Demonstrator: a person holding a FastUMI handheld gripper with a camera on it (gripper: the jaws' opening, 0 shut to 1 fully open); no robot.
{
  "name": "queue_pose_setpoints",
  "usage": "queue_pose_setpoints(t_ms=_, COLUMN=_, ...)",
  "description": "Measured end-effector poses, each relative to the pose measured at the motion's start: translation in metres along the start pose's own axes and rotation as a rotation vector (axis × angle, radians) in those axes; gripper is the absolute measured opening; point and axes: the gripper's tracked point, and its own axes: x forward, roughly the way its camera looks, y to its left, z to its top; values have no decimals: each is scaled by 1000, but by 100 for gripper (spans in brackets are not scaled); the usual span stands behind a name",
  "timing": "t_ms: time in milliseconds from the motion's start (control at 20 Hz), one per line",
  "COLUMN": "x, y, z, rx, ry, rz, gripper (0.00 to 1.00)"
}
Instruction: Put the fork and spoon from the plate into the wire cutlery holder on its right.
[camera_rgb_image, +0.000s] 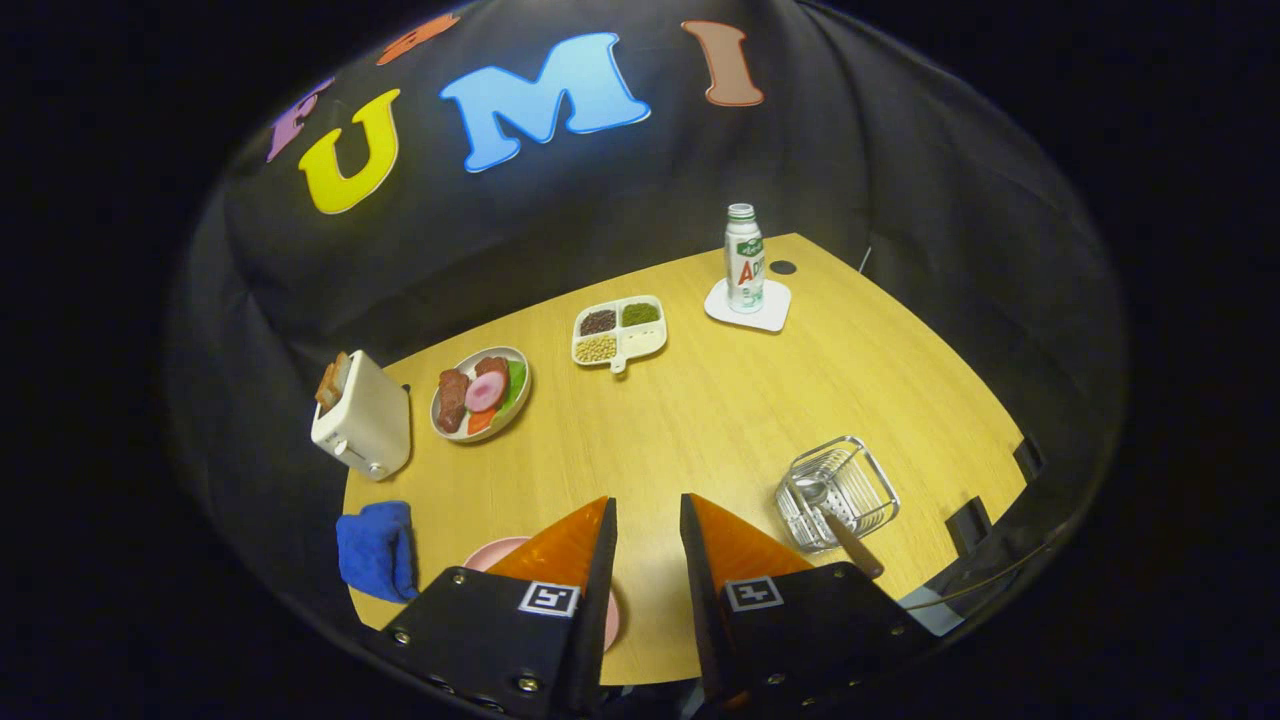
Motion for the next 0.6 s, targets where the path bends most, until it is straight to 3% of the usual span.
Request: queue_pose_setpoints(t_ms=600, x=30, y=98, z=-96, rx=-215, ry=209, rz=160, gripper=39)
